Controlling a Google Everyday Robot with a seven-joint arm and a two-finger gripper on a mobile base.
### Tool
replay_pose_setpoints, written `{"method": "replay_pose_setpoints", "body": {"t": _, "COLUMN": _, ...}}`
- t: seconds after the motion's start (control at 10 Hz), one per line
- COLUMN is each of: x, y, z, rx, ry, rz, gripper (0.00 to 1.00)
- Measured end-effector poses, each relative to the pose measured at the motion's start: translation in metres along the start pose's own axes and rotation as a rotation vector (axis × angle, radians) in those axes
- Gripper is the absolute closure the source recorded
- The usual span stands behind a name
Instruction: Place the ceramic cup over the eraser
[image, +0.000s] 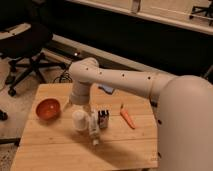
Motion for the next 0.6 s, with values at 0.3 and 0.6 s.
{"method": "replay_pose_setpoints", "body": {"t": 0.3, "x": 0.003, "y": 0.009, "z": 0.030, "rx": -0.047, "ry": -0.020, "rz": 0.003, "gripper": 0.20}}
{"method": "replay_pose_setpoints", "body": {"t": 0.6, "x": 0.012, "y": 0.011, "z": 0.050, "rx": -0.091, "ry": -0.005, "rz": 0.019, "gripper": 0.20}}
